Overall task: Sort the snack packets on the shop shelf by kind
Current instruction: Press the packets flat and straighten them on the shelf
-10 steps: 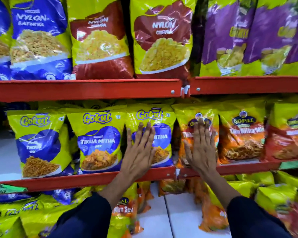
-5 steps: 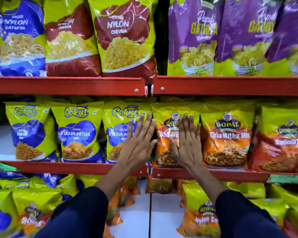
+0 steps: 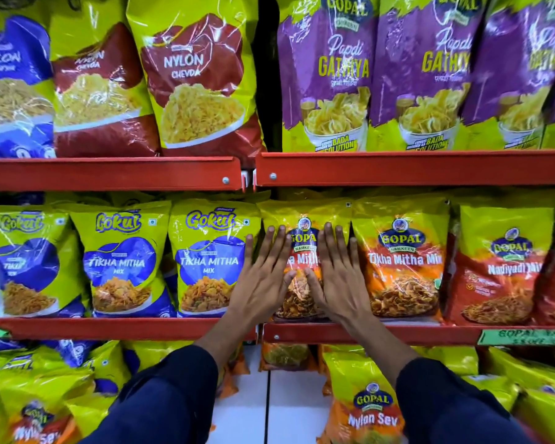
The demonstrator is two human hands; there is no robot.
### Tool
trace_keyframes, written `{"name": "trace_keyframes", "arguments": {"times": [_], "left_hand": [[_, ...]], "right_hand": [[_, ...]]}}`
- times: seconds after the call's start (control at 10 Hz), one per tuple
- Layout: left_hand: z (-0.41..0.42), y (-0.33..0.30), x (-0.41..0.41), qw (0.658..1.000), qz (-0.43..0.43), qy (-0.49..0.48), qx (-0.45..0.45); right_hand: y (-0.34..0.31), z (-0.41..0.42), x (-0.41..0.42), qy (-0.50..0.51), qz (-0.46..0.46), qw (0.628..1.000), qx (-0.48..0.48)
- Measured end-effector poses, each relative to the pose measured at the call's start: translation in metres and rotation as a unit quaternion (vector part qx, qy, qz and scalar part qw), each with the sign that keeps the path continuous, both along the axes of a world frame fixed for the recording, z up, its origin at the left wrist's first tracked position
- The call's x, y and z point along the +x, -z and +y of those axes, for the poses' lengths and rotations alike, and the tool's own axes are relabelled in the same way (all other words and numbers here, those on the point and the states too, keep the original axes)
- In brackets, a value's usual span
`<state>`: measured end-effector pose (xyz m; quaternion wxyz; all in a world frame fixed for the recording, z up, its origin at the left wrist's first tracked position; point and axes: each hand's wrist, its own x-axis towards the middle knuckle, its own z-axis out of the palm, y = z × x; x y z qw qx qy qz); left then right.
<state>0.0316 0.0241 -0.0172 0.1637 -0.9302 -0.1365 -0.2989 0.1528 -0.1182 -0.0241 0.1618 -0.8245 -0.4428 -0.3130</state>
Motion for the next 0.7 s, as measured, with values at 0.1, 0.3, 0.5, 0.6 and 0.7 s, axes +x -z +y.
{"name": "trace_keyframes", "arguments": {"times": [0.1,0.3,0.5,0.6,0.7], "left_hand": [[-0.004,-0.005,-0.005,1.0,-0.011,-0.006,0.014],[-0.029,-0.06,-0.052,0.987,-0.148,0.043,0.035],[-0.047,-0.167,-0.088,0.96,-0.265,0.034,0.085],[-0.049,-0.198,-0.101,0.956,-0.276,0.013,0.099],[-0.048,-0.208,-0.111,0.956,-0.281,-0.008,0.09]], "right_hand": [[-0.006,-0.007,-0.005,-0.015,-0.007,1.0,0.015],[-0.063,-0.037,-0.038,-0.057,-0.1,0.979,0.17],[-0.179,-0.056,-0.087,-0.008,-0.198,0.939,0.282],[-0.21,-0.056,-0.101,0.004,-0.218,0.936,0.276],[-0.218,-0.066,-0.101,0.006,-0.245,0.922,0.3]]}}
